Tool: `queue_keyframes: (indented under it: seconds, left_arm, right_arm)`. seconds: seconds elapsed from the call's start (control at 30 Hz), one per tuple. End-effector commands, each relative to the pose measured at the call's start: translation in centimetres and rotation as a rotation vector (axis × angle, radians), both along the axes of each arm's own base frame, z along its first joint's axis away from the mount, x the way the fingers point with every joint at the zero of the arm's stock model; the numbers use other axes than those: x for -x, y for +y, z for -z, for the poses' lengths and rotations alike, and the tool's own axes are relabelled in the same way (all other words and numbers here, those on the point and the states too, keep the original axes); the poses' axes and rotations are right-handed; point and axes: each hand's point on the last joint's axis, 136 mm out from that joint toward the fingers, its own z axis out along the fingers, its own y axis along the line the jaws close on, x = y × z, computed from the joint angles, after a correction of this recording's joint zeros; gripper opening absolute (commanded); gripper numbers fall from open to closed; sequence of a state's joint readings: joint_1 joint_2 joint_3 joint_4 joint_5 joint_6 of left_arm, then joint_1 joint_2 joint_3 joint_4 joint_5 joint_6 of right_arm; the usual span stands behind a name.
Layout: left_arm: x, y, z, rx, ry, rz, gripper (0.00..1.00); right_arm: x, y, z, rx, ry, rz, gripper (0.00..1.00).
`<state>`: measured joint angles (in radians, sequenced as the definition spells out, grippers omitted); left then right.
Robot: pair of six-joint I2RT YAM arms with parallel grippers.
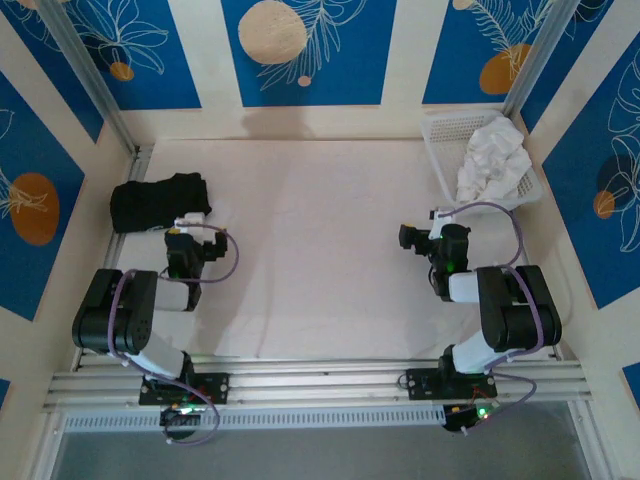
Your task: Fold the inside-out t-shirt
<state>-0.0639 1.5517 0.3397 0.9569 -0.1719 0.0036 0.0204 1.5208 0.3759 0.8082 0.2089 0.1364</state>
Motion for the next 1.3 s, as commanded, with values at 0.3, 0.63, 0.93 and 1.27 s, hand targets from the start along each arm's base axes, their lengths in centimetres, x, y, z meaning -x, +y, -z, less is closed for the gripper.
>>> queue_keyframes:
  seconds: [0.3,0.63,0.93,1.27]
  left_arm:
    - [-0.6,-0.7,-0.6,-0.004,-0.016,0.029,1.0]
    - [-0.6,-0.6,-0.6,-0.003,-0.014,0.026,1.0]
    - [-0.5,-0.4,-1.6,-0.003,-0.021,0.015,1.0]
    - [1.9,-5.3,-11.0,0.433,-0.012,0.161,1.0]
  right_arm:
    - [-1.0,0.1,-1.6,0.014,-0.058,-0.005,0.99]
    - [-1.0,0.1,-1.6,0.012,-0.056,-0.007,0.99]
    - [-1.0,0.0,-1.8,0.021,-0.058,0.005,0.99]
    - [-0.1,-0.7,-11.9,-0.031,-0.035,0.135,0.99]
